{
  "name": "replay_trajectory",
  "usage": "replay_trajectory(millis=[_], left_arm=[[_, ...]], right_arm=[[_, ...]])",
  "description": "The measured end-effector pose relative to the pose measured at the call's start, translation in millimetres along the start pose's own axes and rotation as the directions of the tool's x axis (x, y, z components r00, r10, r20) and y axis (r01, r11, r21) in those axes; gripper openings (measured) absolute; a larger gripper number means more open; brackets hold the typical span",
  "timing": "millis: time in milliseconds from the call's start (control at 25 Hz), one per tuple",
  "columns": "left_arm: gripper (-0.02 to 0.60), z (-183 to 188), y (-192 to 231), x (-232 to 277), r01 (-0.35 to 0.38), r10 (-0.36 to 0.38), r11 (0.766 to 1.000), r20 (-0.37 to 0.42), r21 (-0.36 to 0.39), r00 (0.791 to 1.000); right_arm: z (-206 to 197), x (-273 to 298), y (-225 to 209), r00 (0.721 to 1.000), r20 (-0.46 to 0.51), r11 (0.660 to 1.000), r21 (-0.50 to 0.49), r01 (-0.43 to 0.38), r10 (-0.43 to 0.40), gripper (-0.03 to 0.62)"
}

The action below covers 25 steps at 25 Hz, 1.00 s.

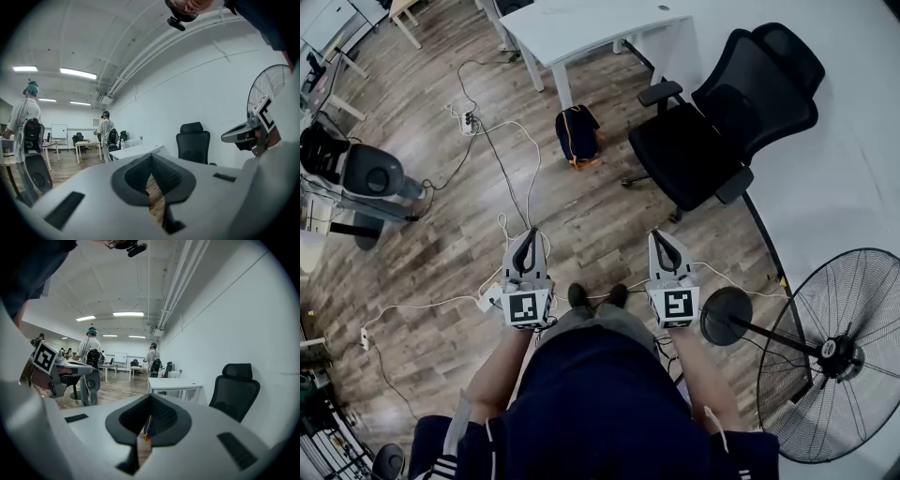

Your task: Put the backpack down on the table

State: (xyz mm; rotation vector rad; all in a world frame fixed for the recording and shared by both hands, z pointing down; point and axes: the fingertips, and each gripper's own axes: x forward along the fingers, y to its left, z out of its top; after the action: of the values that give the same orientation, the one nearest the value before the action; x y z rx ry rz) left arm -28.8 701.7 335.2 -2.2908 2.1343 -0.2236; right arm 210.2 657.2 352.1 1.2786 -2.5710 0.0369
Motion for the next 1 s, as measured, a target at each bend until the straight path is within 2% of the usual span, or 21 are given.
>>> replay_trajectory(millis=[200, 360, 440, 720, 920, 1000], left_arm=[[0.005, -3, -3, 4, 0.005, -0.005, 1.0, -0.012, 0.008, 1.0], [0.047, -4, -6, 8, 0.023, -0.023, 1.0, -0.017, 0.002, 1.0], [0.092, -2, -8, 10, 0.042, -0.042, 0.999, -0.011, -0.01, 0.999], [0.364, 2, -10, 20, 0.074, -0.074, 0.997, -0.005, -0.018, 0.997], [0.454, 7, -13, 28, 0.099, -0.099, 0.995, 0.006, -0.024, 0.995], [0.472, 8, -15, 32, 0.106, -0.106, 0.994, 0.007, -0.038, 0.994]], right_arm=[[-2, 1, -2, 1.0, -0.007, 1.0, -0.002, -0.005, 0.005, -0.005], [-4, 2, -5, 1.0, -0.012, 1.0, -0.002, -0.01, 0.01, -0.005], [-4, 1, -5, 1.0, -0.014, 1.0, -0.002, -0.012, 0.012, -0.005], [-9, -2, -6, 1.0, -0.027, 1.0, 0.007, -0.01, 0.01, -0.003], [-9, -2, -9, 0.999, -0.031, 1.0, 0.017, -0.022, 0.022, -0.003], [-10, -2, -12, 0.999, -0.03, 1.0, 0.015, -0.023, 0.023, -0.003]])
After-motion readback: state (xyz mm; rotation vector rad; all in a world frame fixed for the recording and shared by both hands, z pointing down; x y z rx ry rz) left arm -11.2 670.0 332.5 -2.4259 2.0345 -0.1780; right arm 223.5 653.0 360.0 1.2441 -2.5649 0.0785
